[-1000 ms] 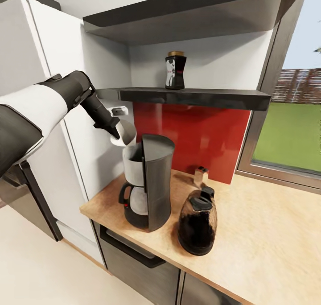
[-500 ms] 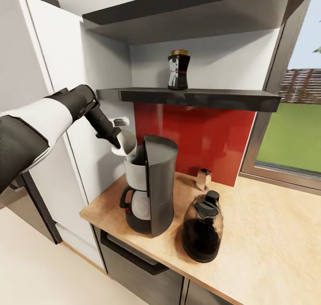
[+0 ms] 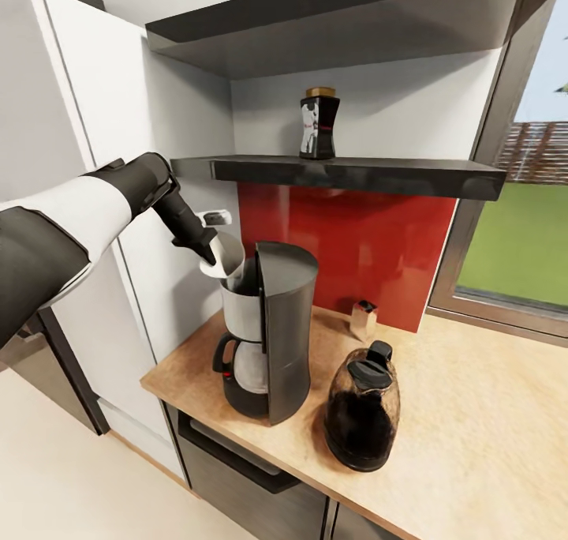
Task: Set up a coffee station on the kitchen countertop: keep the coffee maker on the countertop, move the bottle of coffee from the kitchen shelf to the counter next to the coffee maker, place a paper coffee filter on top of the coffee maker, put the saucer next to the coffee maker with the coffee cup on the saucer, and place the electric kettle next to the coffee maker.
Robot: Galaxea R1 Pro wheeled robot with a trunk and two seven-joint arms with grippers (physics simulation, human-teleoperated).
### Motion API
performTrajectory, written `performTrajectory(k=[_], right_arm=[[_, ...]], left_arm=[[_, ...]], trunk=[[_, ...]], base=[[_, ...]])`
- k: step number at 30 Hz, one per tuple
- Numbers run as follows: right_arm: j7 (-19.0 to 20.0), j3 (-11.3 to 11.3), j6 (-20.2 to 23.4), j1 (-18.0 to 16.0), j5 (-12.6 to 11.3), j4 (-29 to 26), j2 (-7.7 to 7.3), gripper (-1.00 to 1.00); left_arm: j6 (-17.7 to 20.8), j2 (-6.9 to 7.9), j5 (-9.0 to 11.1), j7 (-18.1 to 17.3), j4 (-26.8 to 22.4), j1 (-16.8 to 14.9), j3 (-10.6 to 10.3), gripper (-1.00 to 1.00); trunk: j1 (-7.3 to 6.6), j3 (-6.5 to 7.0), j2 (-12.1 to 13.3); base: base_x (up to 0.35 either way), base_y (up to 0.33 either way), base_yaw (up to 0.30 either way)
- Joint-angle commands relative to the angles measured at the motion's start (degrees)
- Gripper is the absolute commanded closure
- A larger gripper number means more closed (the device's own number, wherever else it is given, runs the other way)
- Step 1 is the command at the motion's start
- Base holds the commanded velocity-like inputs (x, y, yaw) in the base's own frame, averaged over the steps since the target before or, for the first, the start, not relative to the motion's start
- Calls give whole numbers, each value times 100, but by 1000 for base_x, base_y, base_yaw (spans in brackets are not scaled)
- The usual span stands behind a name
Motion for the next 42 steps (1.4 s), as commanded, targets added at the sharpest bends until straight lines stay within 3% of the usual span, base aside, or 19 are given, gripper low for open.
performTrajectory(k=[1,42], right_arm=[[-3,-1,-12,-1,1,-4,1,-100],[-3,9,-21,-1,10,-4,7,-100]], left_arm=[[38,-6,-27,-26,16,-8,-34,100],[40,-43,29,-64,5,1,-17,100]], trunk=[[4,-13,-12],[4,-13,-12]], base=[[0,0,-69],[0,0,-20]])
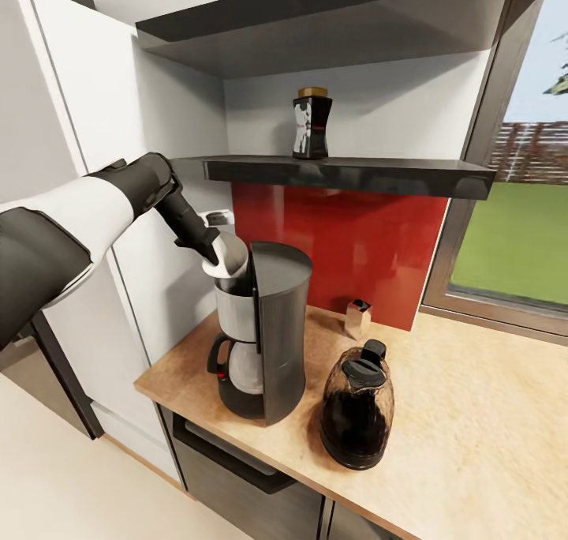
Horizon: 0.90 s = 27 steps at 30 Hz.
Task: Set up a coffee station on the kitchen countertop: keep the coffee maker on the countertop, move the bottle of coffee from the kitchen shelf to the counter next to the coffee maker, place a paper coffee filter on top of the coffee maker, put the saucer next to the coffee maker with the coffee cup on the saucer, and place the electric kettle next to the coffee maker.
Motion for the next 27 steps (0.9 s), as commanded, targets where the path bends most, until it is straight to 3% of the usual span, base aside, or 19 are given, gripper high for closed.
performTrajectory(k=[1,12,13,27], right_arm=[[-3,-1,-12,-1,1,-4,1,-100],[-3,-1,-12,-1,1,-4,-1,-100],[-3,-1,-12,-1,1,-4,1,-100],[-3,-1,-11,-1,1,-4,1,-100]], left_arm=[[40,-7,-17,-25,14,-8,-20,100],[37,-31,-38,-25,8,131,-15,100],[34,-30,-39,-21,8,153,-14,-100],[32,-28,-49,0,5,185,-20,-100]], trunk=[[4,-13,-13],[4,-13,-13],[4,-13,-13],[4,-13,-13]], base=[[0,0,0],[0,0,0],[0,0,0],[0,0,0]])
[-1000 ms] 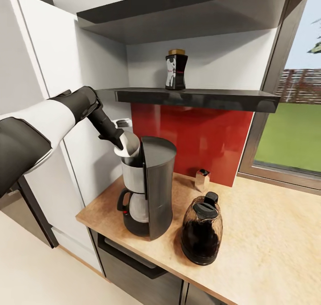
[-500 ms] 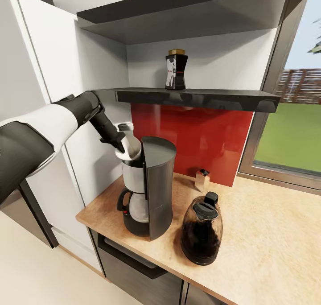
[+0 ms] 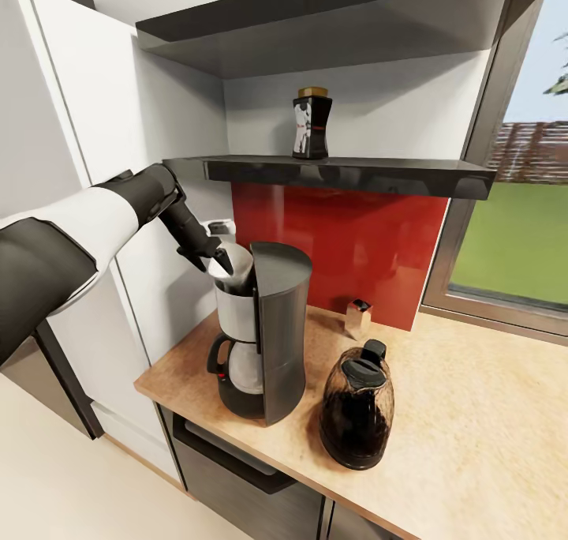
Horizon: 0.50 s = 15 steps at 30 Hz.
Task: Set up a coffee station on the kitchen countertop: keep the coffee maker on the countertop, move the bottle of coffee from the kitchen shelf to the counter next to the coffee maker, place a paper coffee filter on top of the coffee maker, put the saucer next to the coffee maker with the coffee cup on the saucer, and place the electric kettle next to the coffee maker.
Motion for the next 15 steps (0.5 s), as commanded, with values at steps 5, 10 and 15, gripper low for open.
performTrajectory(k=[5,10,15], right_arm=[[-3,0,-12,-1,1,-4,2,-100],[-3,0,-12,-1,1,-4,2,-100],[-3,0,-13,-1,1,-4,2,-100]], left_arm=[[60,-7,-17,-52,13,-8,-16,-100],[60,0,-17,-52,12,-8,-16,-100],[63,2,-17,-52,11,-8,-30,-100]], trunk=[[4,-13,-13],[4,-13,-13],[4,-13,-13]], base=[[0,0,0],[0,0,0],[0,0,0]])
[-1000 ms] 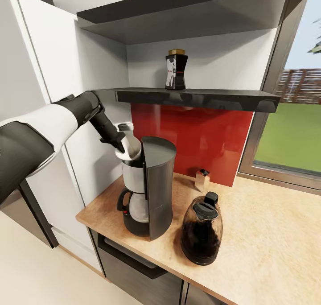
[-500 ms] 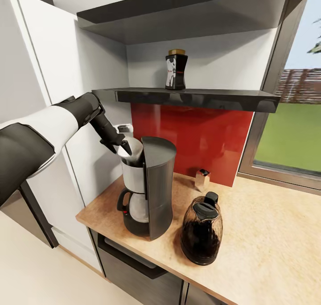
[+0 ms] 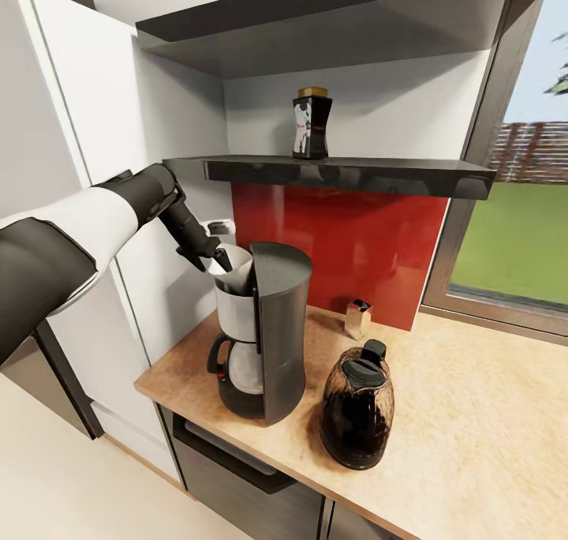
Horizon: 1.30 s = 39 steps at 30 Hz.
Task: Set up a coffee station on the kitchen countertop: keep the coffee maker on the countertop, move the bottle of coffee from the kitchen shelf to the counter next to the coffee maker, place a paper coffee filter on top of the coffee maker, put the saucer next to the coffee maker with the coffee cup on the saucer, and place the electric kettle next to the coffee maker.
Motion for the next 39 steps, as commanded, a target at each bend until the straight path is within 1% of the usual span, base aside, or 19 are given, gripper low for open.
performTrajectory(k=[1,17,29,32,39], right_arm=[[-3,-1,-13,-1,1,-4,1,-100],[-3,6,-8,-1,1,-4,4,-100],[-3,8,-13,-1,3,-4,12,-100],[-3,8,-13,-1,2,-4,11,-100],[-3,8,-13,-1,4,-4,10,-100]], left_arm=[[62,-2,-17,-52,18,-8,-12,-100],[66,28,-17,-44,17,-149,25,-100],[74,70,-17,-35,17,-482,32,-100],[75,105,-17,-28,19,-573,33,-100],[75,144,-17,-26,23,-675,28,-100]], trunk=[[4,-13,-13],[4,-13,-13],[4,-13,-13],[4,-13,-13],[4,-13,-13]], base=[[0,0,0],[0,0,0],[0,0,0],[0,0,0],[0,0,0]])
